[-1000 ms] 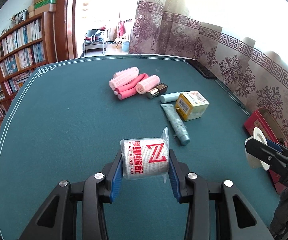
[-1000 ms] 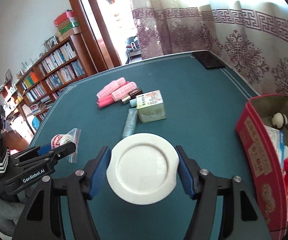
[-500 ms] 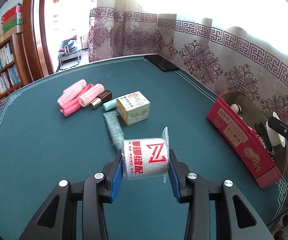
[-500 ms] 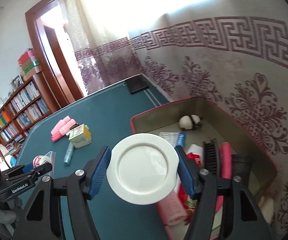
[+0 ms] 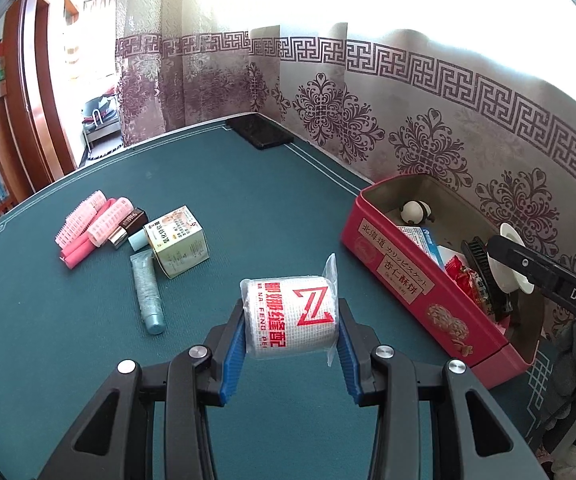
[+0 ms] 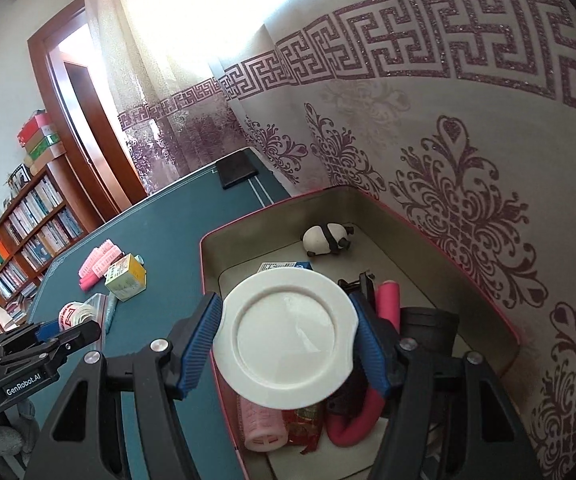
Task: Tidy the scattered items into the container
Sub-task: 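Lower lid and bandage roll into tin and open both grippers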
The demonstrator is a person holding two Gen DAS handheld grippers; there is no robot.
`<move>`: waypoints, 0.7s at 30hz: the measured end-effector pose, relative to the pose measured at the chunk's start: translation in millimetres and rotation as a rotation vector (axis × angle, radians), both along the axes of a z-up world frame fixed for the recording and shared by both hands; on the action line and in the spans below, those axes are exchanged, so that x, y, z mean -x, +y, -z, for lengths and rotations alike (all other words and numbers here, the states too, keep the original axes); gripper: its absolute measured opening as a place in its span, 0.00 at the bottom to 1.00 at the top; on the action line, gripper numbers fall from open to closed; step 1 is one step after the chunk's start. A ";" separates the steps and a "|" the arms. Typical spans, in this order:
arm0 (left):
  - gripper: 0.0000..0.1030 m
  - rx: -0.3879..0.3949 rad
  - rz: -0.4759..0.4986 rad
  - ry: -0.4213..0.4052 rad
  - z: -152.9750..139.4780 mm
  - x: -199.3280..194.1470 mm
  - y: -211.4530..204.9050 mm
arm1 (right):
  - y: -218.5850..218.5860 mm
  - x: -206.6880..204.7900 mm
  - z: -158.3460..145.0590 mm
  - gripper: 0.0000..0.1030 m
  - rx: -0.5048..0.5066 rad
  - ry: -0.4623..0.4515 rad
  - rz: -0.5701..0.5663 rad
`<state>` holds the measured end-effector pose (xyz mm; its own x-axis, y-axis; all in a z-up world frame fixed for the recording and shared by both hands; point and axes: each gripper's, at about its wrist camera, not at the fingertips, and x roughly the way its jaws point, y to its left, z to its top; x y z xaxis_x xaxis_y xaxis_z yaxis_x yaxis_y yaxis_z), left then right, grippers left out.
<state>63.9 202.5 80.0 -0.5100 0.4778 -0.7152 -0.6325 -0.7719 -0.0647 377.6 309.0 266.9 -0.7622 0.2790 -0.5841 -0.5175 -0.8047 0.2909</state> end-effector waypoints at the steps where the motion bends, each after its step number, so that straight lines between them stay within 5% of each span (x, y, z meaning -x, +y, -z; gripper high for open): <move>1: 0.41 0.002 0.000 -0.002 0.7 -0.1 0.6 | 1.0 2.0 0.7 0.66 0.004 -0.001 -0.004; 21: 0.41 0.009 0.030 -0.025 5.8 -0.7 10.4 | 10.0 25.0 1.9 0.66 0.020 -0.036 -0.021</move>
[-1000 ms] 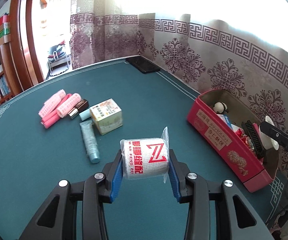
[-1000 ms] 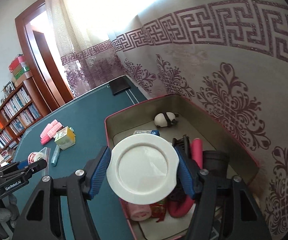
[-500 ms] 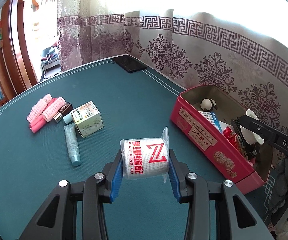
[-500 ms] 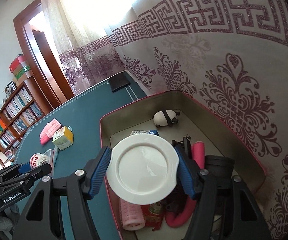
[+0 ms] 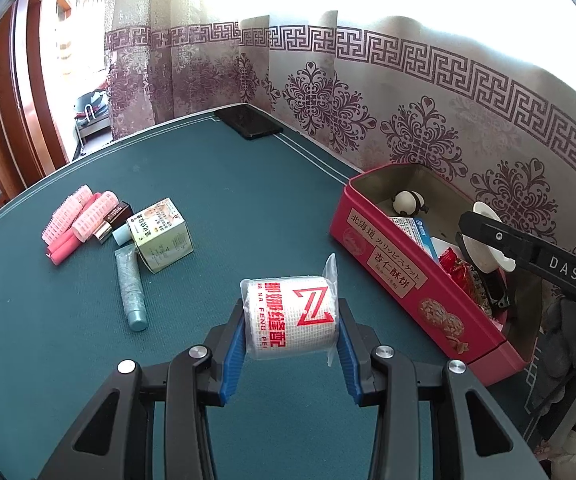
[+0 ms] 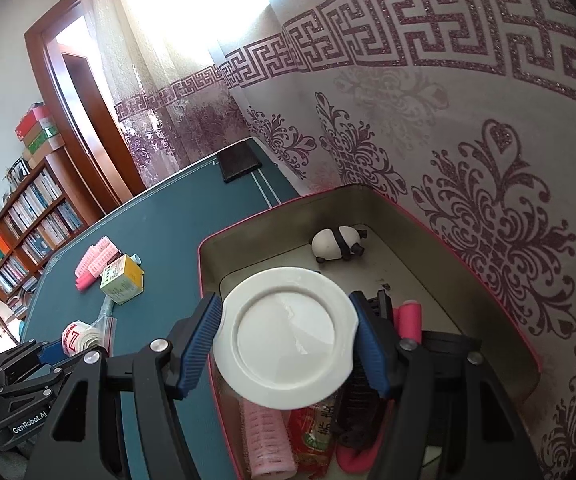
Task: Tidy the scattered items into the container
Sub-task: 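Lower lid and bandage roll into tin and open both grippers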
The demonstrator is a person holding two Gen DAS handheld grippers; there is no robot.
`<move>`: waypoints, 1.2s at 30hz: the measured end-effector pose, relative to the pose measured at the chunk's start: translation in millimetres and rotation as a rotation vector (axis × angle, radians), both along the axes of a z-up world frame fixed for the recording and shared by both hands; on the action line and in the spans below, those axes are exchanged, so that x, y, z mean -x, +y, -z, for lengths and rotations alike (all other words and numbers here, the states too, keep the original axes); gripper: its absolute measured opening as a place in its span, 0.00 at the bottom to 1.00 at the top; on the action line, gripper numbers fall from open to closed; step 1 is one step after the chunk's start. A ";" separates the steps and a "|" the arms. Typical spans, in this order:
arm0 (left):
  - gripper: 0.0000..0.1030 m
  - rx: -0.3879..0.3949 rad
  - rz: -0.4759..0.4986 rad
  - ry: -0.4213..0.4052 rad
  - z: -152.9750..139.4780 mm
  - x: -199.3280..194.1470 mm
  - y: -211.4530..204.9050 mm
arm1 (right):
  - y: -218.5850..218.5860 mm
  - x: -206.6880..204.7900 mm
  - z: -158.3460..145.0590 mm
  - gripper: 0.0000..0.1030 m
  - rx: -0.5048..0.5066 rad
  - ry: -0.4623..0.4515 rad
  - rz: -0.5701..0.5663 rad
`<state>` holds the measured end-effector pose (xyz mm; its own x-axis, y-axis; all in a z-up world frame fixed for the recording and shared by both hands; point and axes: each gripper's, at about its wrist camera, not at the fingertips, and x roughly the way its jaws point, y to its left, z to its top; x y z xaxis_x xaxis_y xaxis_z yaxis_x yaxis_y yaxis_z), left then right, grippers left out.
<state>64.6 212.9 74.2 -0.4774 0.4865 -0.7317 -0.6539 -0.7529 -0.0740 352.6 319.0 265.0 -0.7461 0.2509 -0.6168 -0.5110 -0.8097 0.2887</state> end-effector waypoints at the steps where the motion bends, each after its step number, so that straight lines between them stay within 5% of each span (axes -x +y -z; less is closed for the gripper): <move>1: 0.41 0.001 0.006 0.002 -0.9 0.3 2.7 | 0.1 -0.7 0.4 0.66 -0.002 -0.005 -0.001; 20: 0.41 -0.041 0.206 0.063 -34.9 -0.6 102.6 | 4.3 -30.7 9.7 0.66 0.000 -0.031 0.005; 36: 0.41 -0.028 0.240 0.058 -28.6 11.3 139.8 | 8.2 -31.4 13.4 0.66 0.009 -0.031 0.008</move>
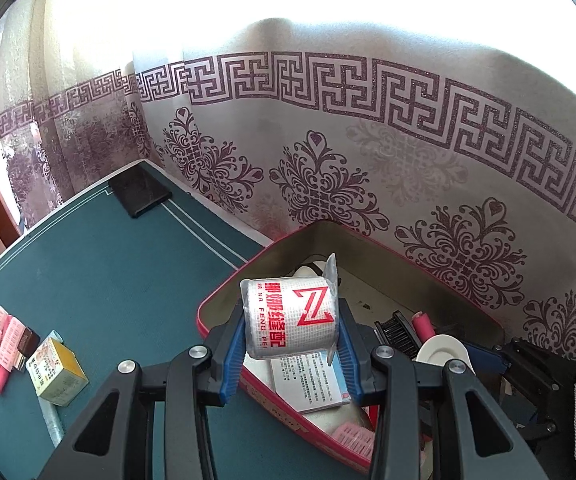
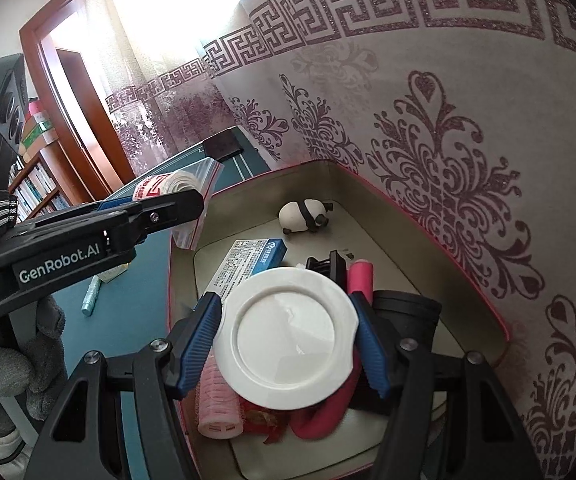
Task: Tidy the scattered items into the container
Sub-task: 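Lower lid and bandage roll into tin and open both grippers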
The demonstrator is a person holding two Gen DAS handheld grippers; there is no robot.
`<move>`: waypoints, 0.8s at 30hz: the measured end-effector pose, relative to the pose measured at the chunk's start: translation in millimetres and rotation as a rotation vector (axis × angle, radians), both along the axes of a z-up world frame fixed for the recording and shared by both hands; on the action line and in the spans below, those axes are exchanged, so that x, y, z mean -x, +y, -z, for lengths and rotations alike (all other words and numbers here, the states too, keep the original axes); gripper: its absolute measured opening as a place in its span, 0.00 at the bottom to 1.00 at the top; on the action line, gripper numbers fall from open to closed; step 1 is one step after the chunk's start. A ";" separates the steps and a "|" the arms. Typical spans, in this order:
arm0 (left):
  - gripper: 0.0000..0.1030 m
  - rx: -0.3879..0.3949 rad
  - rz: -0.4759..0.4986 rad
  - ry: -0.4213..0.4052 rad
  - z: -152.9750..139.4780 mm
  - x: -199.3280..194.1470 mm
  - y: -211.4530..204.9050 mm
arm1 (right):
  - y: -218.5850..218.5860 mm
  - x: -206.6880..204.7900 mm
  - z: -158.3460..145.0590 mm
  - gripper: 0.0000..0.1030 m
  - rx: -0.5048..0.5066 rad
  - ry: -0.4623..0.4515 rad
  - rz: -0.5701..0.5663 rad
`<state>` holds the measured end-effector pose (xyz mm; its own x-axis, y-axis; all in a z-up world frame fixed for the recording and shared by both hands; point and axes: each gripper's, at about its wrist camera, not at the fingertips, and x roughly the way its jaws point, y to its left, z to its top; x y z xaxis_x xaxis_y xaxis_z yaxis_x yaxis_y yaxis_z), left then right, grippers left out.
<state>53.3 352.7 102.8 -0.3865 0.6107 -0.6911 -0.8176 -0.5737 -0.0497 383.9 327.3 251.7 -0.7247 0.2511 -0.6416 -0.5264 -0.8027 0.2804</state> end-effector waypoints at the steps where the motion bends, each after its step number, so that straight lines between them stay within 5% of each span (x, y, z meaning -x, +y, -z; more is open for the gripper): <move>1: 0.41 -0.001 -0.003 -0.002 1.0 1.4 0.5 | -0.3 0.5 -0.1 0.66 0.000 0.001 -0.001; 3: 0.43 0.000 -0.013 -0.013 3.8 5.2 1.2 | -0.4 1.6 0.0 0.66 0.000 0.002 -0.004; 6: 0.69 -0.010 -0.031 -0.043 7.8 11.6 -1.9 | -0.6 3.0 0.6 0.67 0.007 0.002 -0.006; 24: 0.69 -0.006 -0.115 -0.064 16.0 22.7 -37.0 | -0.1 4.9 2.6 0.67 0.034 0.012 0.011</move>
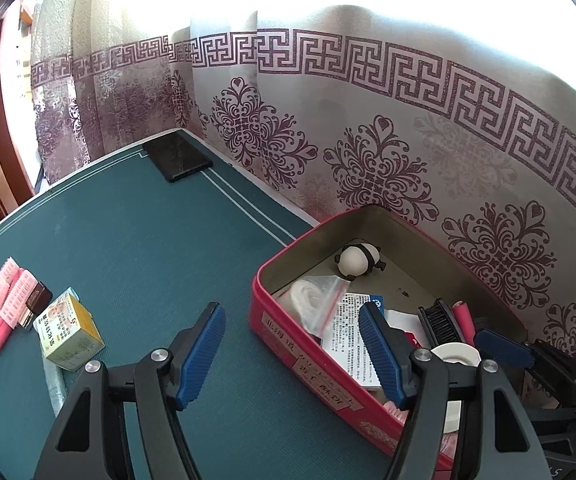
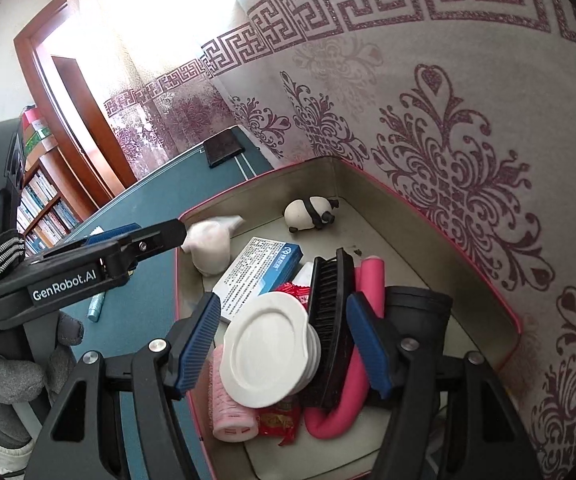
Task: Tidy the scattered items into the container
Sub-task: 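Lower lid and bandage roll into tin and open both grippers, then withdraw both grippers from the tin back toward the remaining items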
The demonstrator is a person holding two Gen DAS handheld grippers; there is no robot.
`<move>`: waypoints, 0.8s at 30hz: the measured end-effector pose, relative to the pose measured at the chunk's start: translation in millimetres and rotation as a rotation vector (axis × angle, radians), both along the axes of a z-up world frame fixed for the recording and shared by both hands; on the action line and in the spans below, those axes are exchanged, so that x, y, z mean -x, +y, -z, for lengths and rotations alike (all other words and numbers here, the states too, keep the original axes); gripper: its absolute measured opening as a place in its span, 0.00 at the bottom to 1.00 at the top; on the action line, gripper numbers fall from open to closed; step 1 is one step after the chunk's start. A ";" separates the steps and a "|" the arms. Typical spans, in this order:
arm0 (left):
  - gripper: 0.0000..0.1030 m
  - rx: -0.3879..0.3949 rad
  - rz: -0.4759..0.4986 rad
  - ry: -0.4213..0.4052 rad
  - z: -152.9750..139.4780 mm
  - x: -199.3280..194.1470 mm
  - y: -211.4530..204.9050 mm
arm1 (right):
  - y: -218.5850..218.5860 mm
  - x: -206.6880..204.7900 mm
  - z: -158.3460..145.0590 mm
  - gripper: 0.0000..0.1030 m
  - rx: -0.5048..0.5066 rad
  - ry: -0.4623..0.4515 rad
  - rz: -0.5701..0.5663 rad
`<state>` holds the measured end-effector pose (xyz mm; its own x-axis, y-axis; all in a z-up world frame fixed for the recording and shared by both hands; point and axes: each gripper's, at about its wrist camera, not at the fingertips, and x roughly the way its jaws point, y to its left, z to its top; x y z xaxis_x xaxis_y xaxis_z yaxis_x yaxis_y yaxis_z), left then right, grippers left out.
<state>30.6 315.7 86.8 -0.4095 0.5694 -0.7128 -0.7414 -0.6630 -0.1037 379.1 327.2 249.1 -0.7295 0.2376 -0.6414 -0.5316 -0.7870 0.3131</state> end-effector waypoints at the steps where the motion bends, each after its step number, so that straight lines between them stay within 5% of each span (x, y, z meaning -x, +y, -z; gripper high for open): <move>1: 0.69 -0.001 -0.006 -0.002 0.6 0.4 -3.3 | -1.2 0.5 -0.6 0.67 -0.003 0.002 -0.002; 4: 0.79 -0.004 -0.029 -0.011 2.2 2.1 -13.4 | -6.7 2.2 -3.8 0.67 -0.012 0.008 -0.009; 24: 0.79 0.004 -0.267 -0.076 29.7 29.3 -143.9 | -65.4 31.6 -28.0 0.68 -0.148 0.028 -0.103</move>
